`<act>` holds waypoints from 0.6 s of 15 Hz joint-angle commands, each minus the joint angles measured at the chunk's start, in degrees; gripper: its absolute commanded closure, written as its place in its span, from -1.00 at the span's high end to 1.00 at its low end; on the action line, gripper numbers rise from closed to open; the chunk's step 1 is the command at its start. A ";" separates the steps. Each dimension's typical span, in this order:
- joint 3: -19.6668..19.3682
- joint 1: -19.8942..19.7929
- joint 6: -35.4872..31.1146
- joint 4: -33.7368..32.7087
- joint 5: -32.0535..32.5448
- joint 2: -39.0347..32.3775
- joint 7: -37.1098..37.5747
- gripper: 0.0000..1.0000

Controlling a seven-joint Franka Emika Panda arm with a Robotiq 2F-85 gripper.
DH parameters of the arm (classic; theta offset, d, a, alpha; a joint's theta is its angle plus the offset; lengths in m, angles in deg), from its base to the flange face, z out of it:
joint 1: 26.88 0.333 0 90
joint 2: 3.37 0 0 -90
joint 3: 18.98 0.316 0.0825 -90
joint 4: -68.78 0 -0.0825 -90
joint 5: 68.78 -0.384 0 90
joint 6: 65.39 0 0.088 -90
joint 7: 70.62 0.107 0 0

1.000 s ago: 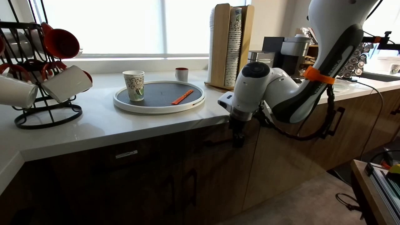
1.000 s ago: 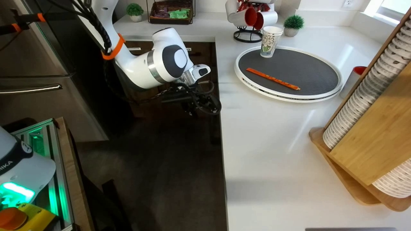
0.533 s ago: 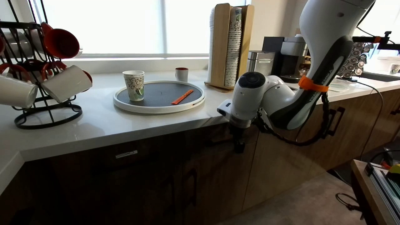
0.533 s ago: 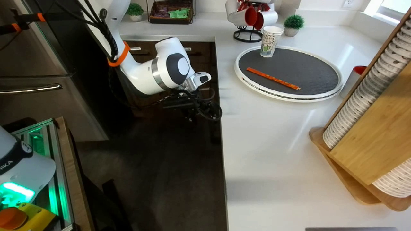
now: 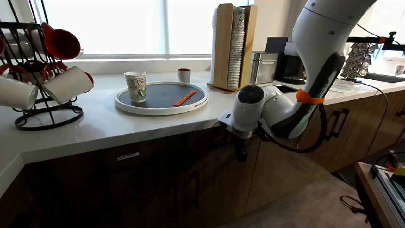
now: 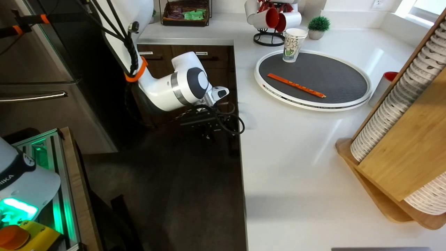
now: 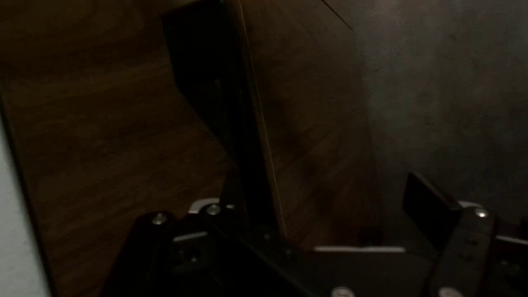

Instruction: Open the drawer

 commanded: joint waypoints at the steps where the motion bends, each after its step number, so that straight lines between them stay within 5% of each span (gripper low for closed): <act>1: 0.85 -0.77 -1.78 -1.48 0.00 -2.87 -0.82 1.00; 9: 7.22 -0.54 0.86 5.59 -3.14 1.36 -7.08 1.00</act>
